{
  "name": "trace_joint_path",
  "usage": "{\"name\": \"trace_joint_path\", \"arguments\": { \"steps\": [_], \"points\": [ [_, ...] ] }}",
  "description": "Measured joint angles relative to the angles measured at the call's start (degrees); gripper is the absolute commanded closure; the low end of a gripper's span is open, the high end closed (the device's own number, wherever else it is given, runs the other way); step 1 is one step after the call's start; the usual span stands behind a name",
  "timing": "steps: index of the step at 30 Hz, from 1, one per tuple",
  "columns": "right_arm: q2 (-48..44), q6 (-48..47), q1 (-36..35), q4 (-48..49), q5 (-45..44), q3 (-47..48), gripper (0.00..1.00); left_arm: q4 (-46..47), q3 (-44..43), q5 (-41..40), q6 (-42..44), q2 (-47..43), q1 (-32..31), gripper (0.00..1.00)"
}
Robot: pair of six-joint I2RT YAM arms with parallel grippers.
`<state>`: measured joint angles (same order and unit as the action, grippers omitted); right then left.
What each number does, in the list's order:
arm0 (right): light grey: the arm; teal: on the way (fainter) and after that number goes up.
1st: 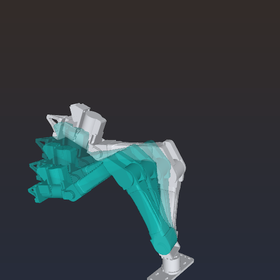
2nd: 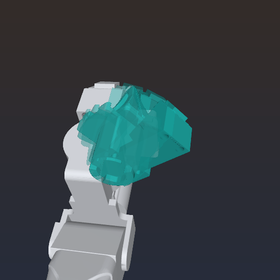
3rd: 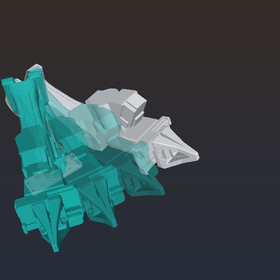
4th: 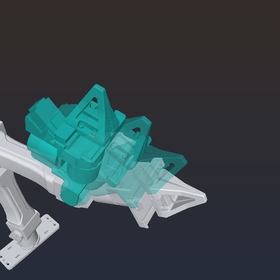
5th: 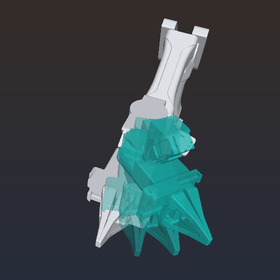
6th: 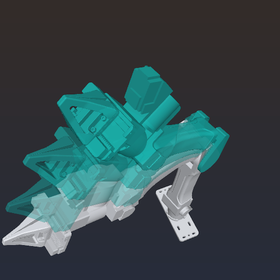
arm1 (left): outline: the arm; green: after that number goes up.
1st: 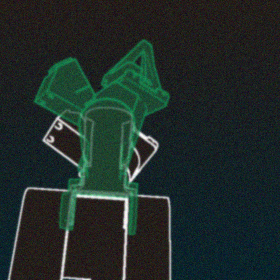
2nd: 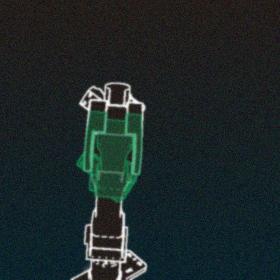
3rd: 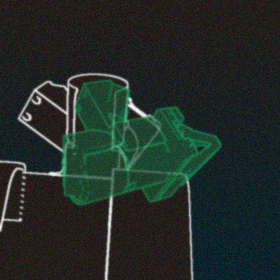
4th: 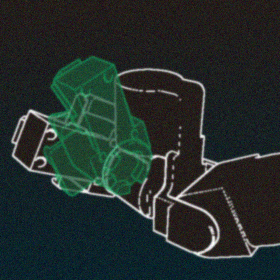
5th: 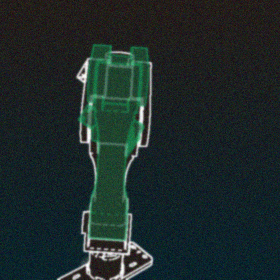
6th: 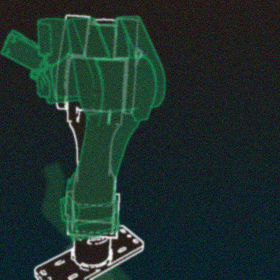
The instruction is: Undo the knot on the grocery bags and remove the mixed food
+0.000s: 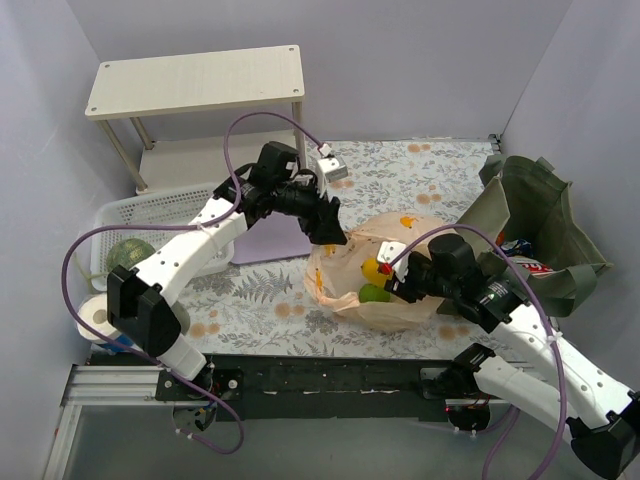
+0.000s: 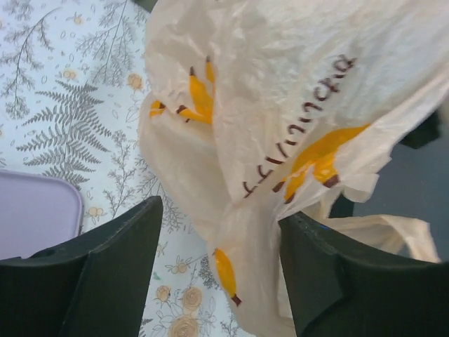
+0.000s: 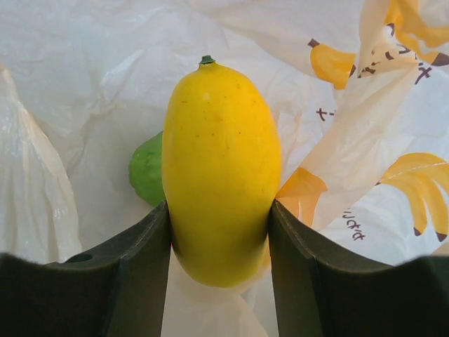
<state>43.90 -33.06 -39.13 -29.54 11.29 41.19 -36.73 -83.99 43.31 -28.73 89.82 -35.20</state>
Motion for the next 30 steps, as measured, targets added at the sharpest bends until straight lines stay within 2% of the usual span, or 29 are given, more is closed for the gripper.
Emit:
{"name": "trace_joint_path", "arguments": {
  "steps": [6, 11, 13, 16, 21, 24, 28, 29, 30],
  "points": [
    [1.66, 0.96, 1.2, 0.59, 0.09, 0.17, 0.99, -1.36, -11.45, 4.98, -0.26, -0.04, 0.17, 0.38],
    [3.06, 2.8, 1.27, 0.83, 0.48, 0.52, 0.99, -1.95, -19.32, 10.73, 0.35, -0.04, 0.2, 0.57],
    [3.89, 3.89, 1.46, 0.72, 0.72, 1.68, 0.99, -2.93, -19.91, 14.03, 0.5, -0.09, 0.09, 0.62],
    [5.46, 5.57, 2.1, 0.83, 1.11, 4.7, 0.99, -4.17, -17.64, 17.14, 0.61, -0.13, -0.17, 0.62],
    [8.61, 8.39, 2.8, 0.94, 3.8, 9.9, 0.99, -7.65, -14.47, 19.1, 1.88, 0.17, -0.33, 0.62],
    [9.73, 9.9, 2.8, 0.92, 5.75, 11.1, 0.99, -8.46, -13.97, 19.91, 1.99, 0.87, -0.44, 0.67],
    [10.51, 11.21, 3.13, 0.44, 7.21, 11.21, 0.99, -9.88, -15.63, 20.57, 1.84, 3.8, -0.55, 0.69],
    [10.62, 11.52, 3.32, 0.22, 7.13, 11.19, 0.99, -10.23, -17.09, 20.37, 1.95, 4.79, -0.57, 0.71],
    [10.78, 11.78, 3.63, -0.04, 7.06, 11.1, 0.99, -10.6, -19.06, 19.98, 2.29, 5.95, -0.57, 0.77]
  ]
}}
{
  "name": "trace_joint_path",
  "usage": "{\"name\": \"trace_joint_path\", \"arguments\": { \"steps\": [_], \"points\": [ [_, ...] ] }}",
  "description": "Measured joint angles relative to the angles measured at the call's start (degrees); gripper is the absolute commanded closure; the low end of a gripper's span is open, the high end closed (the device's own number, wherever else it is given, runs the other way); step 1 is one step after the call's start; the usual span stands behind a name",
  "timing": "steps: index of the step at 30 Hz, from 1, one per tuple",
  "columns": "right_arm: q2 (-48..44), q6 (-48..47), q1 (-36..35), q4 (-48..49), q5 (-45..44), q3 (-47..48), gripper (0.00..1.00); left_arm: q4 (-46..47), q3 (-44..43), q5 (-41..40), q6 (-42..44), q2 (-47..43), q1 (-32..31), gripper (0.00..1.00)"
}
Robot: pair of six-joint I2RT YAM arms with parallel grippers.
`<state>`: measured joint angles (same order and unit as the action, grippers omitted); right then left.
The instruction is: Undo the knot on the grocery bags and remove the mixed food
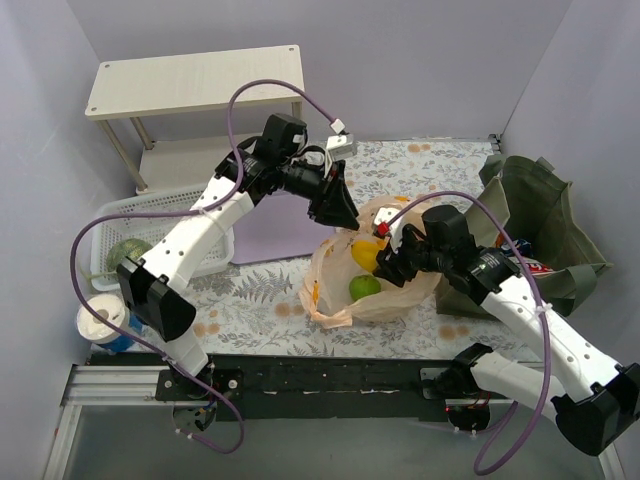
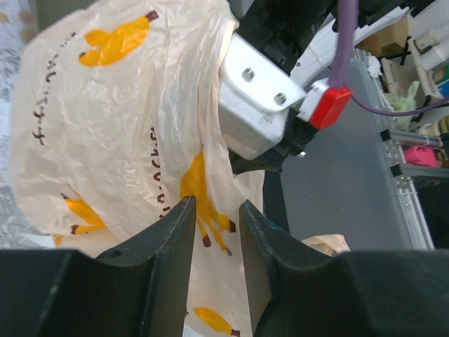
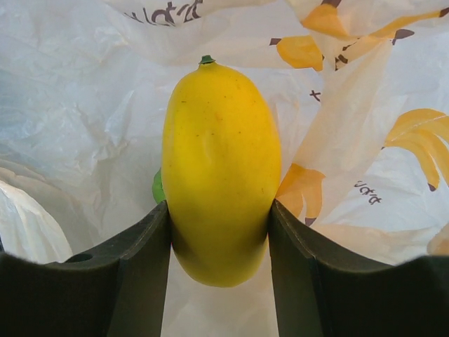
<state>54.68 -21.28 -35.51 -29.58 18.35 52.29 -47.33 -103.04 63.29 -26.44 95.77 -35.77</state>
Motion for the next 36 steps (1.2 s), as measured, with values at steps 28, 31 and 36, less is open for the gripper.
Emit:
{"name": "trace_joint_path", "arguments": {
  "steps": [28, 31, 36],
  "points": [
    [5.9, 11.39, 11.52, -1.99, 15.5, -5.05, 0.99, 4.83, 10.82, -1.97, -7.06, 7.67, -5.44, 0.49],
    [4.76, 10.64, 11.96, -2.34, 16.35, -5.05, 0.99, 3.74, 8.76, -4.96, -5.88, 8.98, -5.44, 0.4],
    [3.89, 9.64, 12.28, -3.15, 17.73, -5.05, 0.99, 3.98, 8.59, -6.25, -4.13, 8.37, -5.44, 0.32]
  ]
}}
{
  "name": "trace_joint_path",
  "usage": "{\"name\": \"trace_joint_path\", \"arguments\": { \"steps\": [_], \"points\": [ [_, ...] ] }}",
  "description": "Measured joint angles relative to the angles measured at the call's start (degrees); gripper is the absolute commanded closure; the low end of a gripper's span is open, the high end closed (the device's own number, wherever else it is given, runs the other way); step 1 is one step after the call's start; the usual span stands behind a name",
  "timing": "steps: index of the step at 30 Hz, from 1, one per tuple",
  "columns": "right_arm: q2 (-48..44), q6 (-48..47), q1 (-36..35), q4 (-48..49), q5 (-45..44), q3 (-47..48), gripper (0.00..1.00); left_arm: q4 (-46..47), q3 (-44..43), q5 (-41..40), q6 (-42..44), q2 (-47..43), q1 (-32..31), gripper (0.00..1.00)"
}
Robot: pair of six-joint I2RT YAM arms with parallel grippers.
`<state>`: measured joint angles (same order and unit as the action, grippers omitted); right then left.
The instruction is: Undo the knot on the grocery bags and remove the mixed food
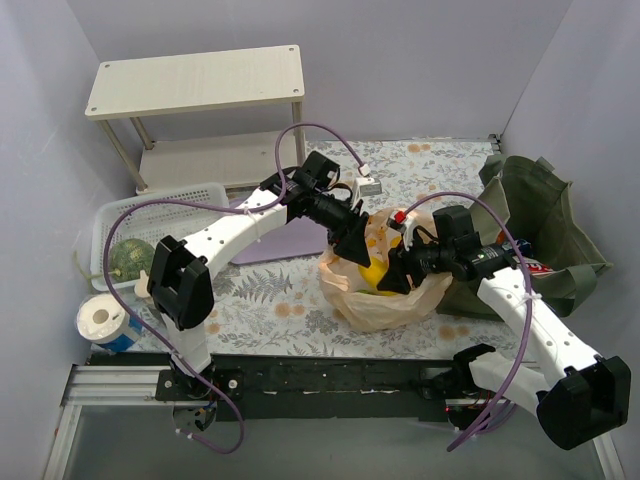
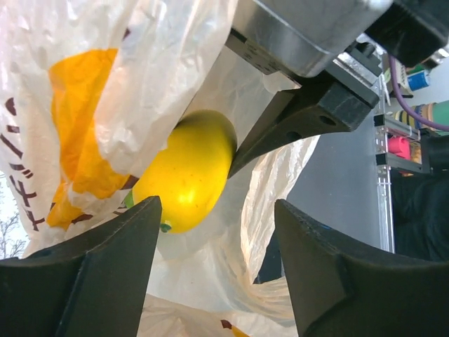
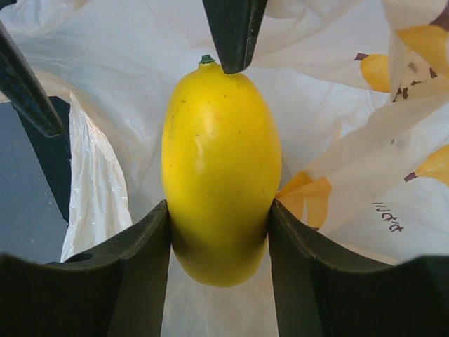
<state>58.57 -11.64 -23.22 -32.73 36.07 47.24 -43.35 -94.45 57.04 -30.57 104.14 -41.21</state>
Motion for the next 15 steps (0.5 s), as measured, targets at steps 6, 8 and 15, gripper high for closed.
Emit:
{"name": "trace_joint_path", "arguments": {
  "steps": [6, 8, 15],
  "points": [
    [-0.02, -0.81, 0.09, -0.81, 0.98, 0.0, 0.99, -2.16, -0.42, 4.09, 2.45, 1.44, 0.02, 0.18],
    [-0.02, -0.87, 0.13, -1.53, 1.27, 0.0, 0.99, -2.73, -0.79, 5.64, 2.89, 2.43, 0.17, 0.2],
    [0.81, -0.98, 0.24, -1.9, 3.82, 0.63, 0.99, -2.84, -1.01, 5.88, 3.8, 5.4, -0.28, 0.24]
  ]
}}
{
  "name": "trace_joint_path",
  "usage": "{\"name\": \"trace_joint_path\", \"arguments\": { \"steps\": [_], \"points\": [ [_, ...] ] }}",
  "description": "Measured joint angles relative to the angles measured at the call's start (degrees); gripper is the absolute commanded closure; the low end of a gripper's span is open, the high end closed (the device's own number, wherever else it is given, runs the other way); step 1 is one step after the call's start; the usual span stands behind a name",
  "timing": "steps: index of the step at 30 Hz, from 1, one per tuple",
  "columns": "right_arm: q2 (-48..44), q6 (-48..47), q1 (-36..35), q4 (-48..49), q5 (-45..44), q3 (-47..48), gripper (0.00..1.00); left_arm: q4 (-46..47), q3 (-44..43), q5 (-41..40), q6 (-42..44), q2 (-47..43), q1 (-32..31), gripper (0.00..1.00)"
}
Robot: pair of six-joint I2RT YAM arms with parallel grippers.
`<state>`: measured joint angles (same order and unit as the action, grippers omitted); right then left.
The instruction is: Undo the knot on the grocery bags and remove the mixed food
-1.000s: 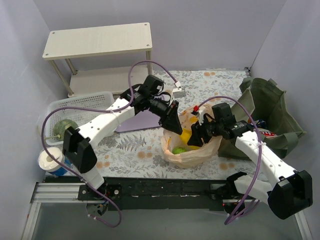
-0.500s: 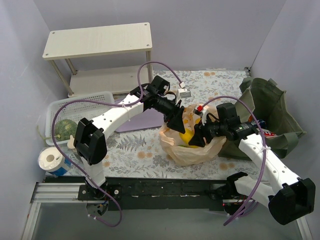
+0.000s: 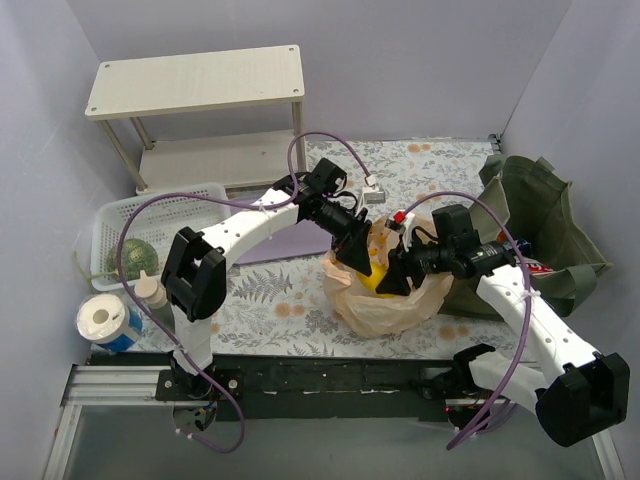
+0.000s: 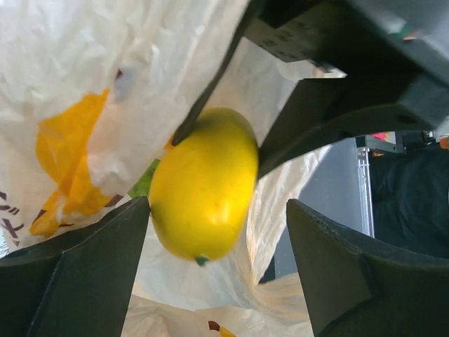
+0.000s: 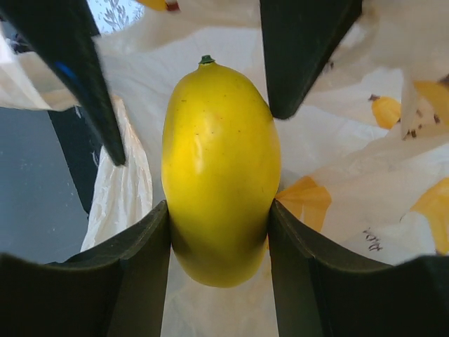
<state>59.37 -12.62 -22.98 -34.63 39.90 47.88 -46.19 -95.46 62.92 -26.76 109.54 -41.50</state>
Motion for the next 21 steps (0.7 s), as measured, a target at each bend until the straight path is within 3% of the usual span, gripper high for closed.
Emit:
{"name": "trace_joint_path", "arguments": {
  "steps": [2, 5, 8, 9, 11, 12, 16, 21],
  "points": [
    [0.22, 0.02, 0.0, 0.46, 0.9, 0.72, 0.99, -0.33, -0.44, -0.79, 0.42, 0.7, -0.37, 0.28],
    [0.26, 0.07, 0.09, 1.79, 1.27, 1.6, 0.99, -1.88, -1.92, -0.98, 1.49, 2.43, -0.79, 0.45],
    [0.37, 0.31, 0.09, 1.77, 1.25, 1.79, 0.99, -2.4, -2.23, -0.48, 2.12, 3.17, -0.92, 0.73],
    [0.5, 0.42, 0.09, 1.9, 1.27, 1.79, 0.86, -2.64, -2.27, -0.37, 2.32, 3.17, -0.9, 0.77],
    [0.5, 0.55, 0.09, 2.14, 1.14, 1.79, 0.72, -3.08, -2.6, -0.48, 2.58, 3.21, -0.87, 0.86],
    [0.5, 0.52, 0.09, 2.16, 1.05, 1.79, 0.56, -3.43, -2.89, -0.63, 2.78, 3.26, -0.87, 0.88],
    [0.2, -0.04, 0.09, 2.23, 0.46, 1.77, 0.41, -5.33, -4.55, -1.25, 4.17, 3.54, -0.83, 0.95],
    [-2.29, -1.31, 0.31, 3.21, -0.2, 2.01, 0.34, -9.29, -9.35, -2.91, 5.29, 3.54, -0.24, 1.0]
  ]
}}
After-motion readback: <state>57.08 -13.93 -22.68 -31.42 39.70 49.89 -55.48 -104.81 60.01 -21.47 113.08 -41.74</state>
